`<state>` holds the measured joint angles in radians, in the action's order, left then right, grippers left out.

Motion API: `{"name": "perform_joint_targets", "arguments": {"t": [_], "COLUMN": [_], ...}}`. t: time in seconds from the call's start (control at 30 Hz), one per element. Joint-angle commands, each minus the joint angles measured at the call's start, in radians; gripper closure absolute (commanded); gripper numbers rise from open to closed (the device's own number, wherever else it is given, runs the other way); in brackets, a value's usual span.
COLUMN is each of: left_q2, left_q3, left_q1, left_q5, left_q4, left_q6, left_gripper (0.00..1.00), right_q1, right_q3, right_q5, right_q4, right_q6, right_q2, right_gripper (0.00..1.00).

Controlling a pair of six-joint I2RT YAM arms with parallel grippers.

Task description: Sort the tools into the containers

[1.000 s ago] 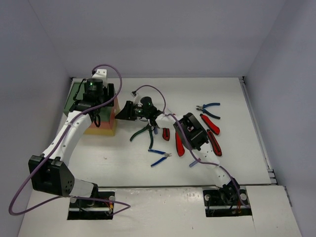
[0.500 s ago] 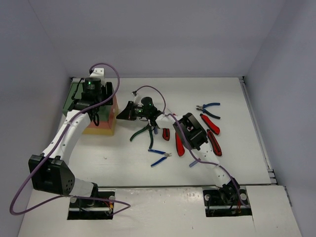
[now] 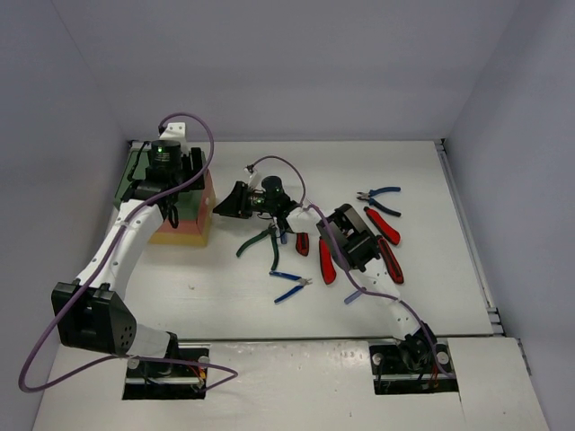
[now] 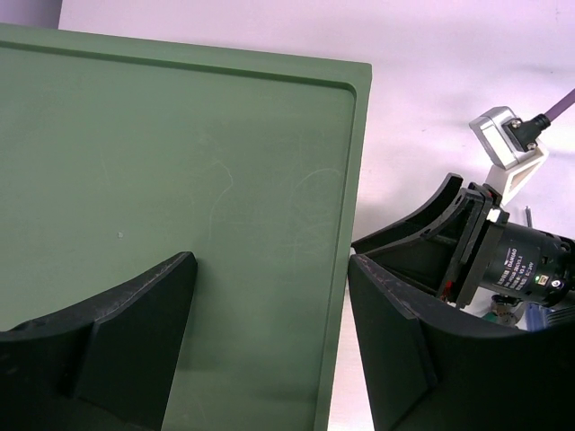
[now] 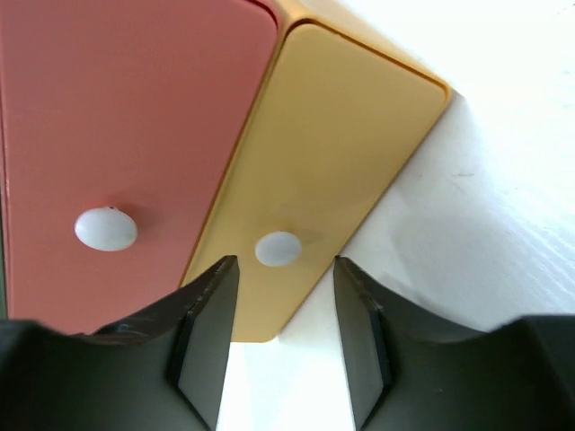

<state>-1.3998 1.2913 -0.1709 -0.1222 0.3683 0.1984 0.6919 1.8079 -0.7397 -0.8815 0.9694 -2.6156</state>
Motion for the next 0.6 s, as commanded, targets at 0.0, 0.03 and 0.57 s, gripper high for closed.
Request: {"name": "perform_joint_targets", "arguments": {"t": [0.0,0.03,0.57], "left_q2": [-0.01,-0.01,-0.018], "left_q3": [0.02,0.02,0.021], "left_q1": [0.011,0.011,0.011], "left_q5": [0.038,0.04,0.066], "left_q4": [0.04,0.039,0.042], "left_q6": [0.041,0.041,0.055], "left_gripper": [0.36,0.36,0.36], "right_q1": [-0.005,-0.004,0.022], "right_q3": [0.015,0.019,0.05], "right_q5": [-0.036,-0.038,-0.034], "right_q4": [-0.147,-0.158,-0.218], "right_q6": [0.037,0.048,0.155], "right_q2": [0.057,0.05,-0.018], "right_gripper": [0.53,0.52,0.49]}}
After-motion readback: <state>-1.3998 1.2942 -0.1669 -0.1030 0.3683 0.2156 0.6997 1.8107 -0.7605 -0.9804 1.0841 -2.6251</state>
